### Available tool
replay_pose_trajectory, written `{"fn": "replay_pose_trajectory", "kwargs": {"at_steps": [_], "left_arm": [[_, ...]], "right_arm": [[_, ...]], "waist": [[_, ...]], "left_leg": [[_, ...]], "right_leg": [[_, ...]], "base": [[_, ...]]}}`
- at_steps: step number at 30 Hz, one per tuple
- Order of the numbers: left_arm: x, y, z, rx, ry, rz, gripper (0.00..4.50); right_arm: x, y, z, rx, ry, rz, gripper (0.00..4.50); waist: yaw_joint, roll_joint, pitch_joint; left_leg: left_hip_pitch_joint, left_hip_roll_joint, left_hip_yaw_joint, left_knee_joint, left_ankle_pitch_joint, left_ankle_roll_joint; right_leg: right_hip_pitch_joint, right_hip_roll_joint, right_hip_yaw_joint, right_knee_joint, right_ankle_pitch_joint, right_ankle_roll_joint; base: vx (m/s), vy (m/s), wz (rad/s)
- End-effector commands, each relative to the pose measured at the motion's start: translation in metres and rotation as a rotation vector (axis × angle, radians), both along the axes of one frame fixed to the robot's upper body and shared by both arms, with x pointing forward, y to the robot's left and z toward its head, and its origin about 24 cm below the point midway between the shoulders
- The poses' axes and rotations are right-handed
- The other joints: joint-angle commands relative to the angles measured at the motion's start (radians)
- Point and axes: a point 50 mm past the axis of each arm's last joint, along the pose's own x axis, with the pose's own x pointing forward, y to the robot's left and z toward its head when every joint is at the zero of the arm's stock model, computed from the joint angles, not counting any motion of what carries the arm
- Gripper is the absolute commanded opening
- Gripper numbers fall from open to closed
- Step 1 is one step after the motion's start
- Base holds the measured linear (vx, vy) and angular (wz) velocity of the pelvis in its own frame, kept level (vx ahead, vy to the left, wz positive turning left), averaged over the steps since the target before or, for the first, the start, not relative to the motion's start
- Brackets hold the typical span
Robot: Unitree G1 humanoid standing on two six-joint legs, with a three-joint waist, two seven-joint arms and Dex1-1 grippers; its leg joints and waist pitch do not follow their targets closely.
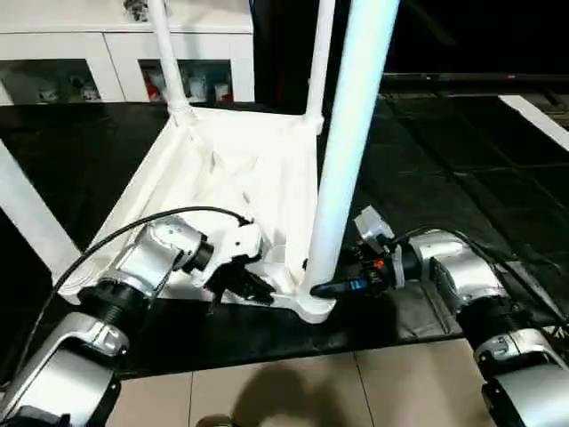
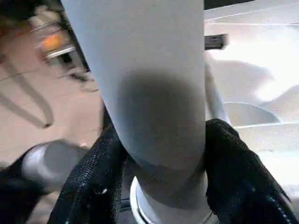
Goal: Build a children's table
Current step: Rotate leg to tighten
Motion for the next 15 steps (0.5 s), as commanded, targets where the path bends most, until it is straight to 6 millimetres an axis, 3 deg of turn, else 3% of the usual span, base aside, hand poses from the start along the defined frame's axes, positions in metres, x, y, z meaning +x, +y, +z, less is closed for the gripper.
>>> {"fn": "replay_pose_trajectory", "kwargs": {"at_steps": [1, 3, 5, 6, 8, 9, 10, 13, 15], "left_arm": [[0.013, -0.009, 0.006, -0.033, -0.050, 0.149, 0.00], [0.018, -0.012, 0.007, -0.053, -0.071, 0.240, 0.00], [0.023, -0.018, 0.008, -0.085, -0.083, 0.320, 0.00], [0.025, -0.020, 0.009, -0.098, -0.092, 0.348, 0.00], [0.027, -0.022, 0.010, -0.105, -0.097, 0.363, 0.00], [0.028, -0.024, 0.010, -0.101, -0.113, 0.363, 0.00], [0.028, -0.026, 0.010, -0.098, -0.126, 0.357, 0.00], [0.028, -0.031, 0.012, -0.107, -0.140, 0.337, 0.00], [0.026, -0.033, 0.014, -0.112, -0.157, 0.286, 0.00]], "right_arm": [[-0.001, 0.009, -0.012, 0.010, 0.040, -0.152, 2.06], [0.000, 0.013, -0.019, 0.010, 0.052, -0.297, 2.05], [0.005, 0.020, -0.027, 0.002, 0.116, -0.482, 2.03], [0.007, 0.025, -0.030, -0.008, 0.139, -0.563, 2.03], [0.007, 0.028, -0.032, -0.016, 0.152, -0.607, 2.02], [0.008, 0.032, -0.034, -0.022, 0.169, -0.644, 2.02], [0.009, 0.036, -0.035, -0.026, 0.181, -0.667, 2.02], [0.007, 0.044, -0.032, -0.019, 0.166, -0.676, 2.02], [0.003, 0.049, -0.028, 0.018, 0.159, -0.656, 2.57]], "waist": [[-0.013, 0.001, -0.065], [-0.018, 0.002, -0.064], [-0.036, -0.001, -0.063], [-0.056, -0.002, -0.062], [-0.066, -0.002, -0.062], [-0.071, 0.000, -0.064], [-0.077, -0.003, -0.063], [-0.082, -0.002, -0.062], [-0.079, 0.002, -0.065]], "left_leg": [[0.009, 0.029, -0.005, -0.078, -0.292, -0.004], [0.013, 0.024, -0.009, -0.080, -0.321, -0.013], [0.009, 0.020, -0.013, -0.081, -0.328, -0.022], [0.000, 0.015, -0.017, -0.082, -0.326, -0.029], [-0.005, 0.011, -0.020, -0.081, -0.332, -0.027], [0.000, 0.010, -0.020, -0.078, -0.339, -0.018], [0.006, 0.009, -0.017, -0.075, -0.337, -0.008], [0.006, 0.012, -0.017, -0.078, -0.335, 0.001], [0.009, 0.017, -0.015, -0.081, -0.322, 0.006]], "right_leg": [[0.046, -0.060, 0.049, -0.078, -0.416, -0.177], [0.044, -0.064, 0.044, -0.087, -0.486, -0.150], [0.046, -0.063, 0.041, -0.092, -0.525, -0.126], [0.049, -0.060, 0.033, -0.097, -0.560, -0.101], [0.054, -0.064, 0.027, -0.105, -0.603, -0.075], [0.049, -0.065, 0.026, -0.114, -0.618, -0.064], [0.040, -0.064, 0.028, -0.118, -0.611, -0.070], [0.039, -0.062, 0.030, -0.115, -0.589, -0.081], [0.038, -0.060, 0.038, -0.106, -0.514, -0.104]], "base": [[0.000, 0.000, 0.00], [0.000, 0.000, 0.00], [0.000, 0.000, 0.00], [0.000, 0.000, 0.00], [0.000, 0.000, 0.00], [0.000, 0.000, 0.00], [0.000, 0.000, 0.00], [0.000, 0.000, 0.00], [0.000, 0.000, 0.00]]}}
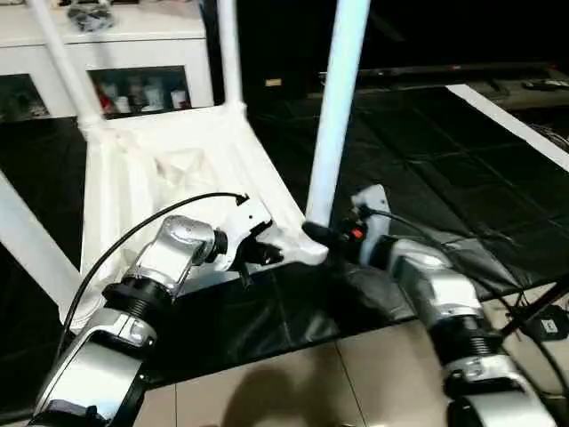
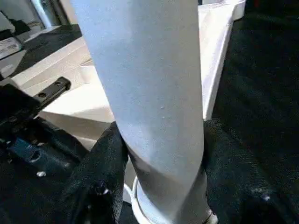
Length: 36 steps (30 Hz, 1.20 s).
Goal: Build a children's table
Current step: Rotate leg to tighten, then rotate table base
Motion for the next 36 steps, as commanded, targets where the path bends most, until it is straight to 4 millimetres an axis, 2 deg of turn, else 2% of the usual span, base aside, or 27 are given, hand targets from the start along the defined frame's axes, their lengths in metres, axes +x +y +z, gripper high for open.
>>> {"fn": "replay_pose_trajectory", "kwargs": {"at_steps": [1, 2, 4, 6, 9, 10, 11, 12, 13, 14, 15, 16, 19, 20, 22, 23, 24, 25, 26, 27, 30, 31, 32, 34, 36], "left_arm": [[0.003, -0.020, 0.018, -0.056, -0.078, -0.095, 0.00], [0.003, -0.019, 0.018, -0.049, -0.087, -0.112, 0.00], [0.002, -0.018, 0.018, -0.043, -0.093, -0.118, 0.00], [0.002, -0.013, 0.020, -0.036, -0.132, -0.139, 0.00], [0.002, -0.008, 0.026, -0.077, -0.134, -0.139, 0.00], [0.001, -0.008, 0.027, -0.085, -0.135, -0.141, 0.00], [0.001, -0.006, 0.029, -0.105, -0.135, -0.133, 0.54], [-0.001, -0.005, 0.033, -0.131, -0.139, -0.137, 0.54], [-0.001, -0.005, 0.033, -0.131, -0.139, -0.137, 0.54], [-0.003, -0.004, 0.036, -0.154, -0.146, -0.138, 0.63], [-0.006, -0.003, 0.040, -0.184, -0.152, -0.144, 0.80], [-0.011, -0.001, 0.046, -0.226, -0.168, -0.145, 0.94], [-0.021, 0.003, 0.052, -0.254, -0.188, -0.136, 1.03], [-0.023, 0.004, 0.053, -0.253, -0.192, -0.136, 1.11], [-0.031, 0.005, 0.054, -0.266, -0.183, -0.111, 1.37], [-0.038, 0.005, 0.054, -0.278, -0.173, -0.086, 1.44], [-0.043, 0.006, 0.053, -0.284, -0.167, -0.067, 1.44], [-0.047, 0.008, 0.053, -0.288, -0.166, -0.053, 1.44], [-0.047, 0.008, 0.052, -0.288, -0.166, -0.050, 1.63], [-0.057, 0.011, 0.051, -0.307, -0.163, -0.016, 1.78], [-0.068, 0.015, 0.050, -0.333, -0.146, 0.015, 1.90], [-0.076, 0.019, 0.050, -0.342, -0.130, 0.035, 2.02], [-0.088, 0.030, 0.045, -0.332, -0.095, 0.067, 2.16], [-0.096, 0.041, 0.039, -0.301, -0.069, 0.097, 2.26], [-0.107, 0.056, 0.029, -0.228, -0.021, 0.124, 2.32]], "right_arm": [[-0.015, 0.022, -0.021, 0.023, 0.129, 0.072, 2.71], [-0.016, 0.019, -0.021, 0.013, 0.127, 0.066, 2.71], [-0.017, 0.018, -0.021, 0.003, 0.128, 0.052, 2.92], [-0.019, 0.011, -0.018, -0.014, 0.097, 0.036, 3.13], [-0.022, 0.005, -0.013, -0.007, 0.061, 0.041, 3.37], [-0.023, 0.003, -0.013, -0.012, 0.056, 0.043, 3.49], [-0.025, 0.001, -0.011, -0.021, 0.030, 0.060, 3.63], [-0.027, -0.001, -0.010, -0.016, 0.016, 0.059, 3.68], [-0.027, -0.001, -0.010, -0.016, 0.016, 0.059, 3.74], [-0.029, -0.004, -0.008, -0.008, -0.004, 0.071, 3.85], [-0.032, -0.008, -0.005, 0.014, -0.024, 0.076, 3.97], [-0.035, -0.014, 0.000, 0.052, -0.054, 0.092, 4.06], [-0.041, -0.023, 0.008, 0.081, -0.105, 0.127, 4.25], [-0.042, -0.025, 0.009, 0.078, -0.116, 0.133, 4.39], [-0.043, -0.029, 0.012, 0.074, -0.120, 0.143, 4.50], [-0.046, -0.033, 0.015, 0.075, -0.121, 0.163, 4.50], [-0.047, -0.036, 0.017, 0.070, -0.125, 0.171, 4.50], [-0.048, -0.037, 0.019, 0.066, -0.130, 0.178, 4.50], [-0.048, -0.038, 0.019, 0.066, -0.131, 0.179, 4.50], [-0.050, -0.043, 0.022, 0.042, -0.147, 0.189, 4.50], [-0.054, -0.050, 0.024, 0.022, -0.158, 0.219, 4.50], [-0.058, -0.054, 0.026, 0.020, -0.156, 0.244, 4.50], [-0.065, -0.060, 0.027, 0.021, -0.138, 0.291, 4.50], [-0.070, -0.063, 0.027, 0.027, -0.115, 0.334, 4.50], [-0.077, -0.063, 0.027, 0.043, -0.079, 0.391, 4.50]], "waist": [[0.008, 0.003, -0.064], [0.007, 0.003, -0.066], [0.011, 0.004, -0.068], [0.018, 0.001, -0.071], [0.025, 0.002, -0.071], [0.028, 0.001, -0.073], [0.032, 0.001, -0.074], [0.035, -0.004, -0.074], [0.035, -0.004, -0.074], [0.039, -0.006, -0.076], [0.041, -0.003, -0.076], [0.040, -0.011, -0.073], [0.039, -0.009, -0.070], [0.036, -0.010, -0.065], [0.036, -0.008, -0.064], [0.036, -0.010, -0.065], [0.036, -0.009, -0.063], [0.036, -0.009, -0.062], [0.036, -0.010, -0.061], [0.035, -0.013, -0.060], [0.036, -0.015, -0.060], [0.034, -0.017, -0.057], [0.036, -0.023, -0.058], [0.034, -0.020, -0.053], [0.032, -0.022, -0.051]], "left_leg": [[0.001, 0.019, -0.010, -0.081, -0.321, 0.008], [0.000, 0.020, -0.010, -0.081, -0.313, 0.007], [0.003, 0.020, -0.005, -0.080, -0.301, 0.008], [-0.002, 0.019, -0.002, -0.079, -0.251, 0.013], [0.001, 0.020, 0.002, -0.078, -0.223, 0.021], [-0.001, 0.021, 0.001, -0.077, -0.209, 0.022], [-0.003, 0.021, 0.002, -0.077, -0.194, 0.023], [-0.003, 0.021, 0.004, -0.076, -0.183, 0.027], [-0.003, 0.021, 0.004, -0.076, -0.183, 0.027], [-0.005, 0.025, 0.003, -0.076, -0.168, 0.027], [-0.006, 0.026, 0.003, -0.075, -0.155, 0.029], [-0.008, 0.027, 0.003, -0.076, -0.164, 0.033], [-0.008, 0.027, 0.005, -0.076, -0.176, 0.044], [-0.008, 0.024, 0.007, -0.077, -0.193, 0.044], [-0.008, 0.025, 0.005, -0.079, -0.209, 0.033], [-0.008, 0.029, 0.004, -0.079, -0.209, 0.026], [-0.004, 0.028, 0.006, -0.078, -0.209, 0.029], [-0.006, 0.027, 0.005, -0.078, -0.212, 0.031], [-0.005, 0.025, 0.006, -0.079, -0.223, 0.030], [-0.005, 0.023, 0.007, -0.078, -0.229, 0.029], [-0.005, 0.028, 0.004, -0.078, -0.238, 0.025], [-0.002, 0.023, 0.007, -0.078, -0.255, 0.032], [-0.007, 0.027, 0.002, -0.080, -0.256, 0.034], [-0.003, 0.024, 0.004, -0.080, -0.269, 0.043], [-0.004, 0.021, 0.002, -0.081, -0.288, 0.044]], "right_leg": [[0.041, -0.058, 0.046, -0.097, -0.491, -0.113], [0.043, -0.057, 0.048, -0.089, -0.444, -0.135], [0.040, -0.058, 0.052, -0.088, -0.405, -0.154], [0.050, -0.057, 0.056, -0.074, -0.310, -0.180], [0.049, -0.058, 0.059, -0.069, -0.269, -0.191], [0.053, -0.059, 0.058, -0.066, -0.260, -0.194], [0.054, -0.059, 0.059, -0.064, -0.242, -0.196], [0.053, -0.058, 0.060, -0.062, -0.225, -0.198], [0.053, -0.058, 0.060, -0.062, -0.225, -0.198], [0.055, -0.062, 0.060, -0.058, -0.202, -0.213], [0.055, -0.060, 0.060, -0.051, -0.172, -0.224], [0.057, -0.061, 0.059, -0.050, -0.172, -0.227], [0.055, -0.059, 0.060, -0.052, -0.200, -0.219], [0.052, -0.056, 0.059, -0.062, -0.267, -0.195], [0.053, -0.059, 0.060, -0.067, -0.334, -0.170], [0.053, -0.058, 0.061, -0.064, -0.335, -0.168], [0.047, -0.055, 0.062, -0.067, -0.336, -0.166], [0.047, -0.053, 0.061, -0.068, -0.342, -0.164], [0.047, -0.051, 0.060, -0.072, -0.359, -0.157], [0.045, -0.050, 0.060, -0.073, -0.373, -0.151], [0.047, -0.053, 0.060, -0.072, -0.391, -0.144], [0.040, -0.046, 0.060, -0.079, -0.418, -0.133], [0.047, -0.051, 0.059, -0.076, -0.418, -0.129], [0.039, -0.043, 0.059, -0.082, -0.441, -0.117], [0.040, -0.043, 0.057, -0.089, -0.481, -0.098]], "base": [[0.000, 0.000, 0.00], [0.000, 0.000, 0.00], [0.000, 0.000, 0.00], [0.000, 0.000, 0.00], [0.000, 0.000, 0.00], [0.000, 0.000, 0.00], [0.000, 0.000, 0.00], [0.000, 0.000, 0.00], [0.000, 0.000, 0.00], [0.000, 0.000, 0.00], [0.000, 0.000, 0.00], [0.000, 0.000, 0.00], [0.000, 0.000, 0.00], [0.000, 0.000, 0.00], [0.000, 0.000, 0.00], [0.000, 0.000, 0.00], [0.000, 0.000, 0.00], [0.000, 0.000, 0.00], [0.000, 0.000, 0.00], [0.000, 0.000, 0.00], [0.000, 0.000, 0.00], [0.000, 0.000, 0.00], [0.000, 0.000, 0.00], [0.000, 0.000, 0.00], [0.000, 0.000, 0.00]]}}
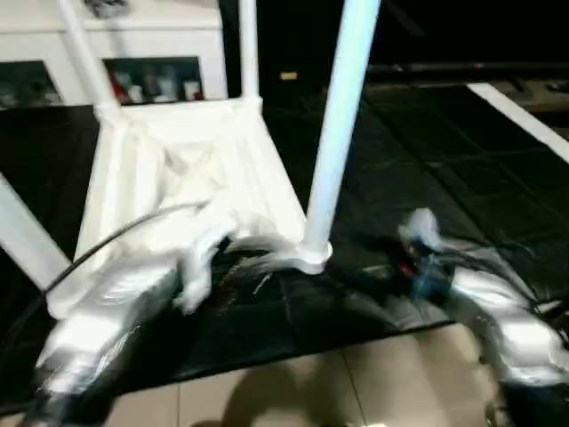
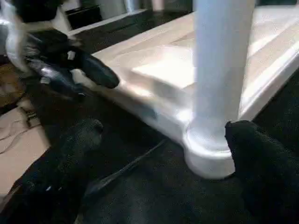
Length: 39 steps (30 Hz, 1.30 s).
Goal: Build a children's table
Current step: Rotate table base
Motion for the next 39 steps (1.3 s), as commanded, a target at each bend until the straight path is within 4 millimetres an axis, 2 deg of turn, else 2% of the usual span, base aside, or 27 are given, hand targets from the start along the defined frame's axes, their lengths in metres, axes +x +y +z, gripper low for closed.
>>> {"fn": "replay_pose_trajectory", "kwargs": {"at_steps": [1, 3, 4, 5, 8, 9, 10, 11, 12, 13, 15, 17, 19, 22, 24, 26, 27, 29, 30, 32, 33, 34, 38, 39], "left_arm": [[-0.013, 0.016, -0.004, 0.088, 0.047, -0.001, 2.54], [-0.022, 0.026, -0.007, 0.126, 0.093, 0.002, 2.54], [-0.030, 0.036, -0.009, 0.163, 0.137, 0.011, 2.66], [-0.040, 0.051, -0.009, 0.213, 0.198, 0.043, 2.72], [-0.044, 0.058, -0.008, 0.232, 0.220, 0.056, 2.97], [-0.047, 0.061, -0.006, 0.242, 0.238, 0.058, 3.06], [-0.056, 0.070, -0.002, 0.270, 0.288, 0.063, 3.14], [-0.059, 0.073, 0.000, 0.279, 0.302, 0.064, 3.24], [-0.061, 0.075, 0.000, 0.286, 0.312, 0.069, 3.33], [-0.065, 0.080, 0.002, 0.303, 0.337, 0.083, 3.42], [-0.070, 0.089, 0.005, 0.342, 0.355, 0.111, 3.58], [-0.072, 0.097, 0.008, 0.370, 0.358, 0.139, 3.74], [-0.074, 0.105, 0.015, 0.412, 0.356, 0.168, 3.95], [-0.074, 0.112, 0.026, 0.418, 0.351, 0.200, 4.14], [-0.076, 0.118, 0.032, 0.428, 0.361, 0.217, 4.44], [-0.077, 0.122, 0.035, 0.438, 0.364, 0.230, 4.46], [-0.077, 0.126, 0.038, 0.443, 0.355, 0.239, 4.48], [-0.072, 0.128, 0.042, 0.431, 0.295, 0.252, 4.48], [-0.069, 0.127, 0.043, 0.421, 0.263, 0.257, 4.48], [-0.057, 0.119, 0.047, 0.346, 0.162, 0.265, 4.48], [-0.051, 0.114, 0.048, 0.296, 0.118, 0.265, 4.48], [-0.044, 0.108, 0.048, 0.242, 0.068, 0.264, 4.48], [-0.030, 0.090, 0.043, 0.109, -0.012, 0.242, 4.48], [-0.025, 0.082, 0.040, 0.061, -0.033, 0.237, 4.48]], "right_arm": [[-0.008, 0.005, 0.006, 0.031, 0.032, 0.104, 4.50], [-0.011, 0.008, 0.006, 0.046, 0.044, 0.133, 4.50], [-0.009, 0.014, 0.005, 0.059, 0.044, 0.138, 4.50], [-0.003, 0.027, 0.002, 0.087, 0.046, 0.125, 4.50], [0.000, 0.035, -0.001, 0.099, 0.046, 0.115, 4.50], [0.003, 0.042, -0.003, 0.104, 0.041, 0.111, 4.50], [0.012, 0.059, -0.008, 0.105, 0.034, 0.077, 4.50], [0.015, 0.063, -0.010, 0.105, 0.032, 0.071, 4.50], [0.017, 0.065, -0.010, 0.110, 0.033, 0.061, 4.50], [0.022, 0.071, -0.010, 0.125, 0.035, 0.038, 4.50], [0.030, 0.076, -0.010, 0.146, 0.030, -0.013, 4.50], [0.035, 0.078, -0.009, 0.149, 0.023, -0.057, 4.50], [0.041, 0.076, -0.010, 0.137, 0.019, -0.131, 4.50], [0.050, 0.067, -0.014, 0.112, 0.014, -0.242, 4.50], [0.055, 0.057, -0.017, 0.096, 0.006, -0.322, 4.50], [0.058, 0.048, -0.019, 0.083, 0.002, -0.376, 4.50], [0.062, 0.037, -0.021, 0.064, -0.001, -0.443, 4.50], [0.064, 0.023, -0.024, 0.035, -0.004, -0.516, 4.50], [0.064, 0.020, -0.025, 0.029, -0.005, -0.525, 4.50], [0.067, 0.005, -0.031, -0.027, 0.002, -0.617, 4.50], [0.068, -0.003, -0.035, -0.063, 0.010, -0.672, 4.50], [0.068, -0.011, -0.038, -0.096, 0.018, -0.716, 4.50], [0.061, -0.006, -0.043, -0.107, 0.049, -0.618, 4.50], [0.057, 0.000, -0.045, -0.111, 0.052, -0.564, 4.50]], "waist": [[-0.002, -0.002, -0.053], [-0.004, -0.004, -0.051], [-0.006, -0.002, -0.051], [-0.012, 0.001, -0.049], [-0.026, 0.003, -0.046], [-0.023, 0.003, -0.047], [-0.027, -0.002, -0.045], [-0.032, 0.002, -0.041], [-0.035, 0.003, -0.041], [-0.034, 0.004, -0.043], [-0.035, -0.003, -0.042], [-0.033, -0.001, -0.042], [-0.033, 0.004, -0.041], [-0.031, -0.004, -0.039], [-0.032, -0.001, -0.040], [-0.031, -0.004, -0.040], [-0.031, -0.005, -0.041], [-0.025, 0.002, -0.041], [-0.024, -0.001, -0.042], [-0.023, 0.003, -0.043], [-0.019, 0.008, -0.046], [-0.016, 0.006, -0.048], [-0.019, -0.003, -0.057], [-0.021, 0.000, -0.058]], "left_leg": [[0.000, 0.020, -0.005, -0.071, -0.300, 0.044], [0.004, 0.020, -0.006, -0.072, -0.324, 0.041], [0.003, 0.021, -0.010, -0.073, -0.337, 0.032], [0.006, 0.021, -0.012, -0.075, -0.361, 0.023], [0.015, 0.021, -0.019, -0.077, -0.428, 0.003], [0.019, 0.023, -0.019, -0.076, -0.435, -0.002], [0.021, 0.024, -0.019, -0.074, -0.460, -0.009], [0.013, 0.021, -0.027, -0.082, -0.487, -0.015], [0.009, 0.023, -0.031, -0.084, -0.497, -0.021], [0.017, 0.025, -0.030, -0.082, -0.511, -0.028], [0.019, 0.025, -0.029, -0.082, -0.511, -0.028], [0.020, 0.025, -0.026, -0.084, -0.507, -0.030], [0.021, 0.025, -0.027, -0.087, -0.519, -0.040], [0.022, 0.024, -0.026, -0.087, -0.521, -0.047], [0.022, 0.024, -0.027, -0.087, -0.533, -0.048], [0.023, 0.022, -0.025, -0.085, -0.531, -0.044], [0.023, 0.022, -0.024, -0.084, -0.526, -0.041], [0.027, 0.022, -0.021, -0.083, -0.511, -0.042], [0.027, 0.022, -0.020, -0.082, -0.507, -0.042], [0.027, 0.022, -0.019, -0.083, -0.505, -0.044], [0.030, 0.022, -0.019, -0.083, -0.495, -0.056], [0.026, 0.021, -0.018, -0.081, -0.473, -0.060], [0.011, 0.016, -0.013, -0.076, -0.407, -0.036], [0.009, 0.017, -0.013, -0.075, -0.390, -0.031]], "right_leg": [[0.044, -0.047, 0.047, -0.096, -0.510, -0.083], [0.038, -0.047, 0.047, -0.101, -0.549, -0.071], [0.038, -0.050, 0.047, -0.100, -0.562, -0.071], [0.032, -0.050, 0.046, -0.102, -0.578, -0.072], [0.025, -0.047, 0.042, -0.108, -0.602, -0.077], [0.022, -0.050, 0.043, -0.108, -0.597, -0.080], [0.014, -0.053, 0.046, -0.101, -0.593, -0.097], [0.024, -0.052, 0.042, -0.103, -0.623, -0.089], [0.028, -0.052, 0.041, -0.101, -0.626, -0.083], [0.019, -0.053, 0.045, -0.101, -0.609, -0.087], [0.018, -0.054, 0.049, -0.101, -0.598, -0.093], [0.018, -0.051, 0.052, -0.099, -0.576, -0.094], [0.018, -0.049, 0.052, -0.096, -0.554, -0.100], [0.018, -0.050, 0.054, -0.096, -0.545, -0.104], [0.020, -0.050, 0.054, -0.093, -0.542, -0.104], [0.019, -0.051, 0.055, -0.095, -0.544, -0.105], [0.019, -0.051, 0.056, -0.095, -0.542, -0.106], [0.016, -0.047, 0.057, -0.094, -0.515, -0.114], [0.018, -0.046, 0.057, -0.092, -0.495, -0.119], [0.020, -0.044, 0.055, -0.091, -0.481, -0.123], [0.022, -0.045, 0.055, -0.088, -0.448, -0.134], [0.027, -0.045, 0.055, -0.082, -0.410, -0.148], [0.045, -0.046, 0.057, -0.074, -0.369, -0.150], [0.046, -0.047, 0.057, -0.073, -0.361, -0.155]], "base": [[0.000, 0.000, 0.00], [0.000, 0.000, 0.00], [0.000, 0.000, 0.00], [0.000, 0.000, 0.00], [0.000, 0.000, 0.00], [0.000, 0.000, 0.00], [0.000, 0.000, 0.00], [0.000, 0.000, 0.00], [0.000, 0.000, 0.00], [0.000, 0.000, 0.00], [0.000, 0.000, 0.00], [0.000, 0.000, 0.00], [0.000, 0.000, 0.00], [0.000, 0.000, 0.00], [0.000, 0.000, 0.00], [0.000, 0.000, 0.00], [0.000, 0.000, 0.00], [0.000, 0.000, 0.00], [0.000, 0.000, 0.00], [0.000, 0.000, 0.00], [0.000, 0.000, 0.00], [0.000, 0.000, 0.00], [0.000, 0.000, 0.00], [0.000, 0.000, 0.00]]}}
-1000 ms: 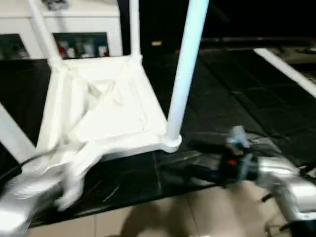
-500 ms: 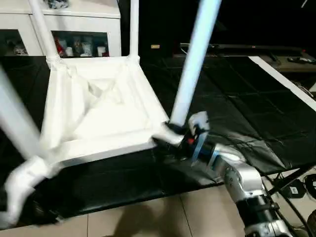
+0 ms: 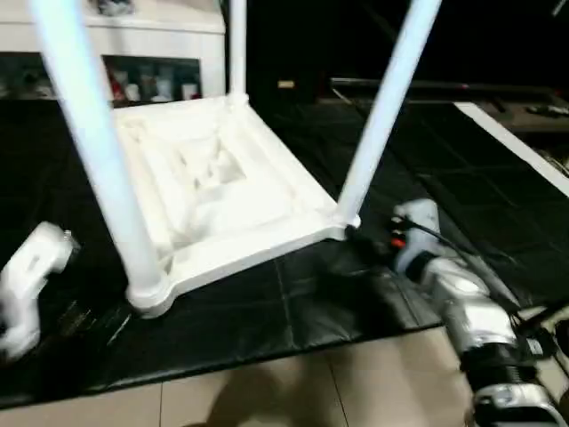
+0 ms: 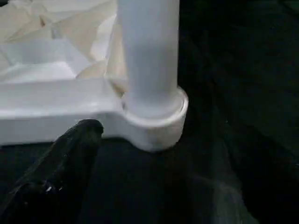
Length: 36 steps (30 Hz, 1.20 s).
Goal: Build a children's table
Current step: Rotate table base
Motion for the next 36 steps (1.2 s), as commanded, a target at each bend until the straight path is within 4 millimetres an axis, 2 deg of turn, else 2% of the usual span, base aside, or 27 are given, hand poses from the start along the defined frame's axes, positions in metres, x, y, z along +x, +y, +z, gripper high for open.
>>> {"fn": "replay_pose_trajectory", "kwargs": {"at_steps": [1, 2, 3, 4, 5, 6, 7, 8, 9, 12, 13, 14, 16, 17, 19, 20, 21, 22, 25, 26, 28, 30, 32, 33, 34, 36], "left_arm": [[0.008, -0.016, -0.005, -0.057, -0.039, -0.036, 4.48], [0.009, -0.017, -0.006, -0.058, -0.042, -0.034, 4.48], [0.011, -0.018, -0.011, -0.034, -0.027, -0.026, 4.48], [0.010, -0.019, -0.015, -0.012, -0.005, -0.034, 4.48], [0.009, -0.019, -0.016, -0.010, 0.000, -0.035, 4.48], [0.009, -0.019, -0.017, -0.009, 0.005, -0.036, 4.48], [0.009, -0.020, -0.016, -0.024, -0.006, -0.033, 4.48], [0.010, -0.021, -0.015, -0.042, -0.019, -0.033, 4.48], [0.012, -0.027, -0.012, -0.070, -0.037, -0.050, 4.48], [0.013, -0.036, -0.010, -0.110, -0.050, -0.088, 4.48], [0.015, -0.053, -0.006, -0.162, -0.055, -0.166, 4.48], [0.016, -0.059, -0.005, -0.183, -0.055, -0.197, 4.48], [0.016, -0.074, -0.002, -0.223, -0.054, -0.269, 4.48], [0.016, -0.083, -0.002, -0.246, -0.053, -0.309, 4.48], [0.020, -0.100, -0.001, -0.298, -0.054, -0.358, 4.48], [0.024, -0.113, -0.001, -0.330, -0.067, -0.377, 4.48], [0.026, -0.115, -0.001, -0.335, -0.071, -0.382, 4.48], [0.027, -0.120, -0.001, -0.345, -0.067, -0.395, 4.48], [0.030, -0.135, -0.002, -0.382, -0.071, -0.429, 4.48], [0.034, -0.148, 0.000, -0.419, -0.085, -0.454, 4.48], [0.035, -0.154, 0.002, -0.432, -0.090, -0.465, 4.48], [0.037, -0.169, 0.004, -0.459, -0.099, -0.500, 4.48], [0.040, -0.183, 0.007, -0.478, -0.112, -0.527, 4.48], [0.041, -0.186, 0.007, -0.481, -0.116, -0.530, 4.48], [0.043, -0.192, 0.009, -0.488, -0.126, -0.536, 4.48], [0.046, -0.202, 0.012, -0.510, -0.139, -0.549, 4.48]], "right_arm": [[-0.006, 0.013, 0.000, -0.009, 0.006, 0.108, 4.50], [-0.007, 0.014, -0.001, -0.011, 0.007, 0.119, 4.50], [-0.012, 0.020, -0.002, -0.019, 0.010, 0.169, 4.50], [-0.016, 0.026, -0.003, -0.018, 0.014, 0.213, 4.50], [-0.018, 0.028, -0.003, -0.015, 0.015, 0.228, 4.50], [-0.021, 0.032, -0.004, -0.008, 0.016, 0.256, 4.50], [-0.022, 0.036, -0.004, -0.001, 0.012, 0.272, 4.50], [-0.023, 0.039, -0.004, 0.007, 0.011, 0.281, 4.50], [-0.023, 0.043, -0.004, 0.013, 0.008, 0.285, 4.50], [-0.020, 0.048, -0.004, 0.005, 0.001, 0.274, 4.50], [-0.012, 0.050, -0.008, -0.028, 0.017, 0.211, 4.50], [-0.009, 0.051, -0.009, -0.041, 0.023, 0.187, 4.50], [-0.003, 0.054, -0.011, -0.055, 0.042, 0.157, 4.50], [-0.001, 0.057, -0.012, -0.069, 0.052, 0.153, 4.50], [0.002, 0.064, -0.014, -0.088, 0.065, 0.152, 4.50], [0.005, 0.070, -0.015, -0.087, 0.072, 0.161, 4.50], [0.005, 0.072, -0.015, -0.084, 0.073, 0.165, 4.50], [0.006, 0.074, -0.015, -0.091, 0.067, 0.167, 4.50], [0.009, 0.081, -0.013, -0.094, 0.058, 0.185, 4.50], [0.011, 0.089, -0.012, -0.082, 0.056, 0.199, 4.50], [0.012, 0.092, -0.012, -0.081, 0.054, 0.207, 4.50], [0.015, 0.099, -0.010, -0.081, 0.050, 0.213, 4.50], [0.018, 0.104, -0.008, -0.082, 0.044, 0.219, 4.50], [0.018, 0.105, -0.008, -0.081, 0.043, 0.220, 4.50], [0.020, 0.108, -0.008, -0.077, 0.043, 0.221, 4.50], [0.020, 0.112, -0.007, -0.073, 0.041, 0.233, 4.50]], "waist": [[0.001, 0.034, -0.056], [0.000, 0.038, -0.056], [-0.002, 0.034, -0.059], [-0.003, 0.035, -0.059], [-0.004, 0.030, -0.058], [-0.003, 0.032, -0.058], [-0.003, 0.028, -0.058], [-0.002, 0.030, -0.057], [-0.002, 0.026, -0.055], [-0.001, 0.032, -0.054], [0.001, 0.029, -0.054], [0.001, 0.032, -0.054], [0.001, 0.030, -0.055], [-0.001, 0.024, -0.056], [0.000, 0.027, -0.058], [-0.001, 0.025, -0.059], [0.000, 0.025, -0.060], [-0.002, 0.018, -0.061], [-0.009, 0.010, -0.062], [-0.009, 0.016, -0.063], [-0.012, 0.014, -0.065], [-0.015, 0.017, -0.064], [-0.021, 0.013, -0.064], [-0.020, 0.016, -0.065], [-0.024, 0.014, -0.067], [-0.025, 0.014, -0.067]], "left_leg": [[0.006, 0.019, -0.006, -0.084, -0.378, -0.025], [0.004, 0.019, -0.007, -0.084, -0.372, -0.024], [0.001, 0.019, -0.007, -0.083, -0.357, -0.019], [0.000, 0.020, -0.007, -0.083, -0.349, -0.015], [0.001, 0.021, -0.005, -0.082, -0.341, -0.009], [0.004, 0.021, -0.004, -0.082, -0.340, -0.007], [0.002, 0.022, -0.004, -0.082, -0.332, -0.005], [0.003, 0.023, -0.004, -0.082, -0.332, -0.006], [0.003, 0.023, -0.004, -0.083, -0.334, -0.008], [0.008, 0.025, -0.005, -0.084, -0.364, -0.023], [0.010, 0.025, -0.006, -0.085, -0.371, -0.028], [0.013, 0.025, -0.007, -0.085, -0.373, -0.040], [0.011, 0.024, -0.008, -0.086, -0.375, -0.049], [0.009, 0.023, -0.006, -0.085, -0.374, -0.052], [0.011, 0.021, -0.003, -0.082, -0.357, -0.053], [0.007, 0.020, -0.001, -0.081, -0.342, -0.052], [0.007, 0.020, -0.001, -0.080, -0.336, -0.053], [-0.001, 0.019, -0.002, -0.080, -0.309, -0.049], [-0.007, 0.017, 0.000, -0.076, -0.287, -0.040], [-0.004, 0.018, 0.001, -0.075, -0.282, -0.038], [-0.008, 0.018, 0.000, -0.074, -0.265, -0.040], [-0.005, 0.019, 0.001, -0.072, -0.274, -0.040], [-0.007, 0.018, 0.001, -0.072, -0.277, -0.036], [-0.004, 0.019, 0.001, -0.070, -0.281, -0.036], [-0.009, 0.019, 0.000, -0.071, -0.270, -0.033], [-0.010, 0.019, 0.001, -0.070, -0.263, -0.029]], "right_leg": [[0.037, -0.047, 0.053, -0.076, -0.345, -0.160], [0.039, -0.047, 0.052, -0.074, -0.335, -0.162], [0.042, -0.047, 0.052, -0.070, -0.319, -0.165], [0.043, -0.046, 0.052, -0.069, -0.313, -0.166], [0.042, -0.045, 0.053, -0.071, -0.317, -0.167], [0.040, -0.045, 0.053, -0.071, -0.322, -0.168], [0.040, -0.046, 0.053, -0.069, -0.328, -0.171], [0.040, -0.046, 0.053, -0.070, -0.333, -0.172], [0.038, -0.046, 0.053, -0.071, -0.344, -0.172], [0.033, -0.046, 0.053, -0.074, -0.371, -0.166], [0.031, -0.047, 0.054, -0.073, -0.378, -0.164], [0.029, -0.047, 0.053, -0.072, -0.375, -0.173], [0.031, -0.047, 0.054, -0.069, -0.360, -0.175], [0.034, -0.046, 0.056, -0.066, -0.340, -0.172], [0.032, -0.045, 0.058, -0.064, -0.329, -0.171], [0.036, -0.047, 0.059, -0.064, -0.320, -0.171], [0.038, -0.046, 0.060, -0.064, -0.314, -0.169], [0.045, -0.048, 0.060, -0.062, -0.300, -0.164], [0.047, -0.049, 0.059, -0.064, -0.334, -0.145], [0.044, -0.050, 0.060, -0.066, -0.346, -0.143], [0.047, -0.047, 0.060, -0.062, -0.322, -0.149], [0.045, -0.046, 0.058, -0.063, -0.318, -0.151], [0.045, -0.045, 0.057, -0.064, -0.324, -0.152], [0.044, -0.046, 0.057, -0.065, -0.325, -0.155], [0.047, -0.046, 0.057, -0.063, -0.309, -0.159], [0.049, -0.046, 0.056, -0.061, -0.299, -0.164]], "base": [[0.000, 0.000, 0.00], [0.000, 0.000, 0.00], [0.000, 0.000, 0.00], [0.000, 0.000, 0.00], [0.000, 0.000, 0.00], [0.000, 0.000, 0.00], [0.000, 0.000, 0.00], [0.000, 0.000, 0.00], [0.000, 0.000, 0.00], [0.000, 0.000, 0.00], [0.000, 0.000, 0.00], [0.000, 0.000, 0.00], [0.000, 0.000, 0.00], [0.000, 0.000, 0.00], [0.000, 0.000, 0.00], [0.000, 0.000, 0.00], [0.000, 0.000, 0.00], [0.000, 0.000, 0.00], [0.000, 0.000, 0.00], [0.000, 0.000, 0.00], [0.000, 0.000, 0.00], [0.000, 0.000, 0.00], [0.000, 0.000, 0.00], [0.000, 0.000, 0.00], [0.000, 0.000, 0.00], [0.000, 0.000, 0.00]]}}
